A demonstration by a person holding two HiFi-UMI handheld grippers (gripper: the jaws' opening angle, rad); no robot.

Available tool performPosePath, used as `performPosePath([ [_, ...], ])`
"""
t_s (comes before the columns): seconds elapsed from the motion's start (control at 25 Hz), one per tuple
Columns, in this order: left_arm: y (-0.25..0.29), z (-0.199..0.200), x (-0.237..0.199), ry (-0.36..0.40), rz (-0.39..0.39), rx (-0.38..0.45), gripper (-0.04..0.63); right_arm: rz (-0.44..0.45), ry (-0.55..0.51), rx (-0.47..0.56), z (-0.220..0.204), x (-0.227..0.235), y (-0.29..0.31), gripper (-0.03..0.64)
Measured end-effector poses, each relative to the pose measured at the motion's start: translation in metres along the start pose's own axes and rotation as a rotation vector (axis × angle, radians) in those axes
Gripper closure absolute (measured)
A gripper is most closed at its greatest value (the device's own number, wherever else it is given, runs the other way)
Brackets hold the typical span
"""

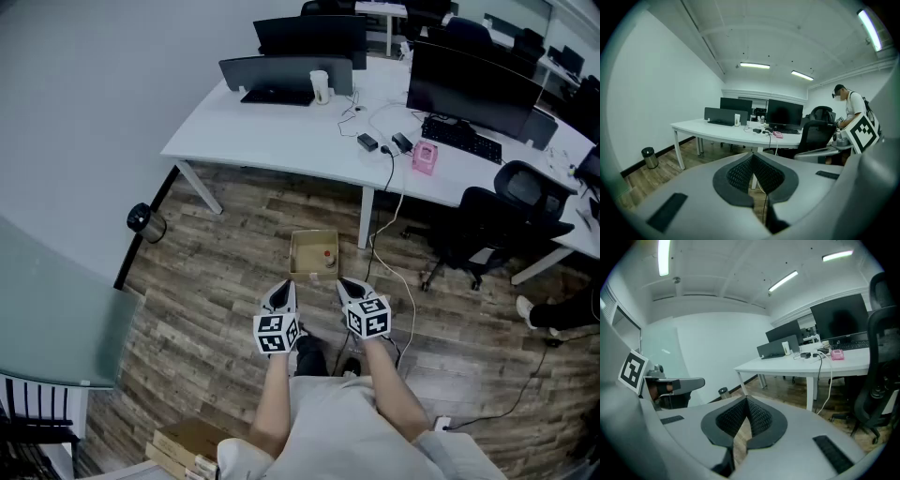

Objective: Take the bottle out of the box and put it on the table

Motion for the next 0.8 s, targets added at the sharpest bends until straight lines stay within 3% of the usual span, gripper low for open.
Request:
performPosePath([
  [0.4, 0.016, -0.005, -0.025, -0.027, 0.018, -0.034, 0.580, -0.007, -0.062, -0.053, 0.002, 0.000, 0.025, 0.578],
  [0.64, 0.056, 0.009, -0.052, -0.026, 0.038, -0.071, 0.580, 0.031, -0.006, -0.069, 0.013, 0.012, 0.062, 0.578],
  [0.8, 0.105, 0.018, -0.053, -0.026, -0.013, -0.072, 0.580, 0.024, -0.091, -0.136, 0.016, 0.025, 0.087, 0.578],
])
Point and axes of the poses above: the fingertips, and each gripper's own axes: y forward along the fingers, x to its right, z out of its top, the point moved 8 cm from there along -y, backward along the fingers, and after that the axes turned 11 degrees about z, right-handed, at the moved point
